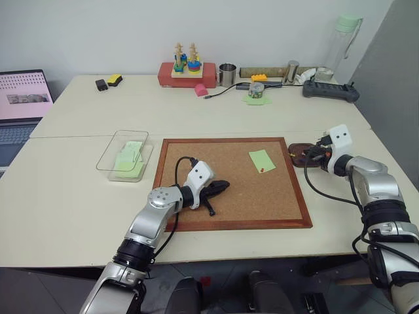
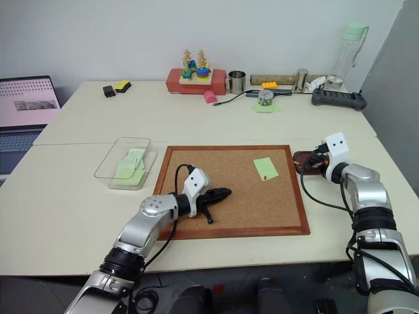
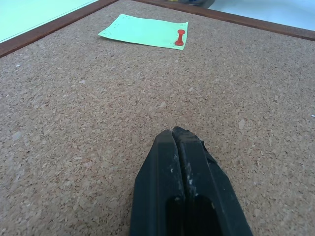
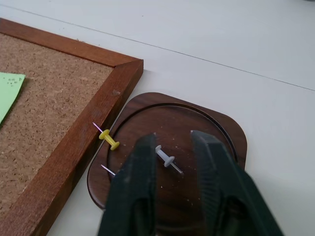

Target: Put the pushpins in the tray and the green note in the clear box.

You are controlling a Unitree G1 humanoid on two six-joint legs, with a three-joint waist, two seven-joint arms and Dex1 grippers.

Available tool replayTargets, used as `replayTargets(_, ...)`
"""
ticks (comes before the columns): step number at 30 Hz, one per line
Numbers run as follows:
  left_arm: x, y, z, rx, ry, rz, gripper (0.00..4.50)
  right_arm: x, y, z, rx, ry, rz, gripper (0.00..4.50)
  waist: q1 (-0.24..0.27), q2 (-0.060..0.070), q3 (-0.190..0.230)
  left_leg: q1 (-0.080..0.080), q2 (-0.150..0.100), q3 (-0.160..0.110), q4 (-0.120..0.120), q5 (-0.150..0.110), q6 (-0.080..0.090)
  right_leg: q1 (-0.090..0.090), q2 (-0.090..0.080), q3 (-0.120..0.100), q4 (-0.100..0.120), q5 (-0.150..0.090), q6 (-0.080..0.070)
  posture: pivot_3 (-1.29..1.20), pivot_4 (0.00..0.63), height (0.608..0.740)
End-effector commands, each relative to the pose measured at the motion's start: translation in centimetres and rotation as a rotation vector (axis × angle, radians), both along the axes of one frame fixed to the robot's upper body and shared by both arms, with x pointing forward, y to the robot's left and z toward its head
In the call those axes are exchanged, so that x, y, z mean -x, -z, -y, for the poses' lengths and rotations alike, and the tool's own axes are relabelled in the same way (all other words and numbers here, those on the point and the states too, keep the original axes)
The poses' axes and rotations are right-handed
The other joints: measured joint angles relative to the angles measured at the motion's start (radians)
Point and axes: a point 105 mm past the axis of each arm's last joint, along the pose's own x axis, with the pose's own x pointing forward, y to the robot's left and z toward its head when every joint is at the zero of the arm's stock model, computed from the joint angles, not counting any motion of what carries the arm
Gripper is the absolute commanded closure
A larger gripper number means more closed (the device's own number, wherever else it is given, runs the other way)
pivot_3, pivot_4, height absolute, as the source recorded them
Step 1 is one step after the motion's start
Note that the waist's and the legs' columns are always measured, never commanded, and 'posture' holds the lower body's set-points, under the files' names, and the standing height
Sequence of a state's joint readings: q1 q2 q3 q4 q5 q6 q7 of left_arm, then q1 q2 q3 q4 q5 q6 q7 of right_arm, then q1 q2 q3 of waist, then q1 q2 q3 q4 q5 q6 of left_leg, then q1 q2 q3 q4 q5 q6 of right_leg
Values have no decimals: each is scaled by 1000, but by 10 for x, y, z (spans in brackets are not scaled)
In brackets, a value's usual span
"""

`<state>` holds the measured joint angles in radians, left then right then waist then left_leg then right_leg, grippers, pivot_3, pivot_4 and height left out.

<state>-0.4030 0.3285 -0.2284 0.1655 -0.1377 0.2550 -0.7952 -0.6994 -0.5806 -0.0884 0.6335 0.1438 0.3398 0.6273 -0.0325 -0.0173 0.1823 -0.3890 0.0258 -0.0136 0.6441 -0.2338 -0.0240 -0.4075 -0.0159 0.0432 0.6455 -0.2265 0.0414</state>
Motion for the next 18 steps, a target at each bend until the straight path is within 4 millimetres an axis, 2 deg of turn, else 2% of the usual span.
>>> replayTargets(1,5,25,-8,-57,-26,-82,4500,-5,-36,1,-36,-11,118,2405,0,0,0,0,0,0,0,0,0,0,0,0,0,0,0,0,150,740)
replayTargets(3,5,25,-8,-56,-26,-82,4500,-2,-44,-6,-41,-65,147,1916,0,0,0,0,0,0,0,0,0,0,0,0,0,0,0,0,150,740)
replayTargets(4,5,25,-8,-56,-26,-82,4500,3,-47,-16,-28,-140,159,1799,0,0,0,0,0,0,0,0,0,0,0,0,0,0,0,0,150,740)
replayTargets(7,4,25,-8,-54,-26,-82,4500,25,-47,-53,7,-386,164,1799,0,0,0,0,0,0,0,0,0,0,0,0,0,0,0,0,150,740)
replayTargets(11,4,24,-8,-53,-24,-80,4500,46,-32,-86,34,-563,131,1799,0,0,0,0,0,-1,0,0,0,0,0,-1,0,0,0,0,150,740)
replayTargets(14,4,23,-7,-54,-21,-79,4500,50,-17,-100,58,-615,106,1799,0,0,0,0,0,-1,1,0,0,0,0,-1,0,0,0,0,150,740)
replayTargets(18,4,23,-7,-56,-17,-79,4500,43,-6,-108,55,-604,103,1799,0,0,0,0,0,-1,0,0,0,0,0,-1,0,0,0,0,150,740)
